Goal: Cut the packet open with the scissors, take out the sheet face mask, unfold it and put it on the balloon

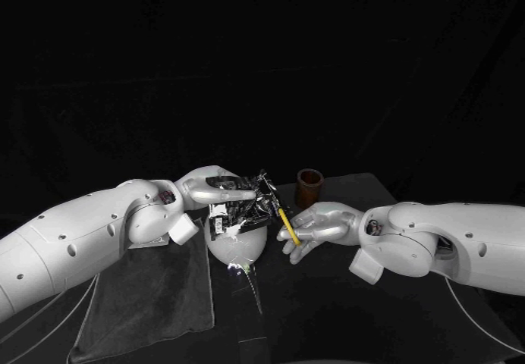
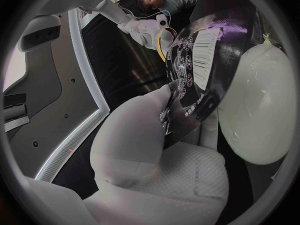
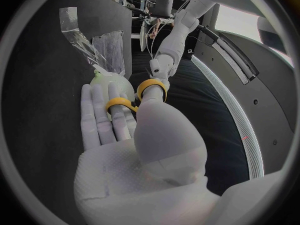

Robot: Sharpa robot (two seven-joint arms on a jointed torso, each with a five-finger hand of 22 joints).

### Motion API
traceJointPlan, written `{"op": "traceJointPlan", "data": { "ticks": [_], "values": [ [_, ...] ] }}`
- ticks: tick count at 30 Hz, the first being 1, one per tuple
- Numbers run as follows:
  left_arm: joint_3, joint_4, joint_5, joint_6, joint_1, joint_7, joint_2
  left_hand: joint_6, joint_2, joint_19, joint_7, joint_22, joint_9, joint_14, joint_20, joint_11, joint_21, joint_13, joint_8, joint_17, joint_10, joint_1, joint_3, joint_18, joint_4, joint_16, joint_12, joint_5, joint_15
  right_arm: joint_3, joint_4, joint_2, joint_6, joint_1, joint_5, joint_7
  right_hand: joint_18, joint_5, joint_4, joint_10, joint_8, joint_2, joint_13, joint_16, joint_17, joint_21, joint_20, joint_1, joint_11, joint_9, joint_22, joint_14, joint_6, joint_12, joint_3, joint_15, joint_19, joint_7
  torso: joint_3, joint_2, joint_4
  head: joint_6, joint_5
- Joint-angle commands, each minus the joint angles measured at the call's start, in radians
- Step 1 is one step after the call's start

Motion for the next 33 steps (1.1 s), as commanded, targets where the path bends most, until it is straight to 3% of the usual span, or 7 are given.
{"op": "traceJointPlan", "data": {
  "ticks": [1, 16, 22, 29, 33],
  "values": [
    [0.001, 0.008, -0.075, -0.017, 0.0, 0.041, 0.001, 0.007, 0.008, -0.003, -0.001, 0.002, 0.016, -0.002, -0.003, -0.003, 0.004, 0.001, 0.004, 0.001, 0.004, -0.002, 0.019, 0.008, -0.028, 0.006, 0.006, 0.006, -0.008, 0.001, -0.002, -0.002, 0.013, 0.001, 0.014, 0.026, 0.009, -0.004, -0.003, 0.017, 0.003, -0.001, -0.015, -0.008, -0.008, -0.004, 0.007, 0.005, -0.003, -0.015, -0.002, 0.014, 0.028, -0.009, -0.025, -0.006, -0.002, 0.042, -0.0001, 0.0, 0.0, 0.001, 0.0],
    [0.001, 0.017, -0.142, -0.026, 0.0, 0.065, -0.002, 0.008, 0.007, -0.004, -0.001, 0.004, 0.017, -0.003, -0.004, -0.003, 0.006, 0.002, 0.005, 0.002, 0.004, 0.0, 0.019, 0.008, -0.031, 0.006, 0.007, 0.006, -0.009, 0.002, -0.004, -0.006, 0.038, 0.008, 0.029, 0.021, 0.011, -0.004, 0.0, 0.033, 0.0, -0.003, -0.038, -0.019, -0.02, -0.007, 0.01, -0.002, -0.006, -0.038, -0.004, 0.017, 0.053, -0.022, -0.026, -0.005, -0.005, 0.039, 0.0, 0.0, -0.0004, 0.002, -0.002],
    [0.001, 0.017, -0.149, -0.028, 0.0, 0.069, -0.002, 0.008, 0.007, -0.004, -0.001, 0.004, 0.017, -0.003, -0.004, -0.003, 0.006, 0.002, 0.005, 0.002, 0.004, 0.0, 0.019, 0.008, -0.031, 0.006, 0.007, 0.006, -0.009, 0.002, -0.007, -0.007, 0.051, 0.016, 0.032, 0.018, 0.016, -0.003, -0.008, 0.141, 0.023, 0.019, -0.04, 0.002, -0.02, 0.004, -0.003, 0.011, -0.04, -0.057, 0.0, 0.067, 0.131, 0.001, -0.025, -0.028, 0.015, 0.006, -0.0006, 0.0, -0.0003, 0.002, -0.004],
    [0.0, 0.016, -0.151, -0.029, 0.0, 0.072, -0.004, 0.008, 0.007, -0.005, -0.001, 0.004, 0.017, -0.003, -0.004, -0.003, 0.007, 0.002, 0.005, 0.002, 0.004, 0.0, 0.019, 0.008, -0.032, 0.006, 0.007, 0.006, -0.009, 0.002, -0.014, -0.007, 0.061, 0.018, 0.032, 0.016, 0.016, -0.003, -0.018, 0.198, 0.033, 0.032, -0.036, 0.019, -0.015, 0.018, -0.018, 0.027, -0.06, -0.065, 0.006, 0.108, 0.175, 0.005, -0.026, -0.046, 0.038, -0.015, -0.0004, 0.0, 0.0003, 0.004, -0.005],
    [0.0, 0.016, -0.151, -0.029, 0.0, 0.072, -0.004, 0.008, 0.007, -0.005, -0.001, 0.004, 0.017, -0.003, -0.004, -0.003, 0.007, 0.002, 0.005, 0.002, 0.004, 0.0, 0.019, 0.008, -0.032, 0.006, 0.007, 0.006, -0.009, 0.002, -0.016, -0.008, 0.063, 0.019, 0.03, 0.017, 0.016, -0.003, -0.019, 0.204, 0.034, 0.034, -0.036, 0.021, -0.013, 0.021, -0.02, 0.03, -0.062, -0.066, 0.007, 0.113, 0.18, 0.004, -0.027, -0.049, 0.042, -0.018, -0.0005, 0.0, 0.0001, 0.004, -0.005]
  ]
}}
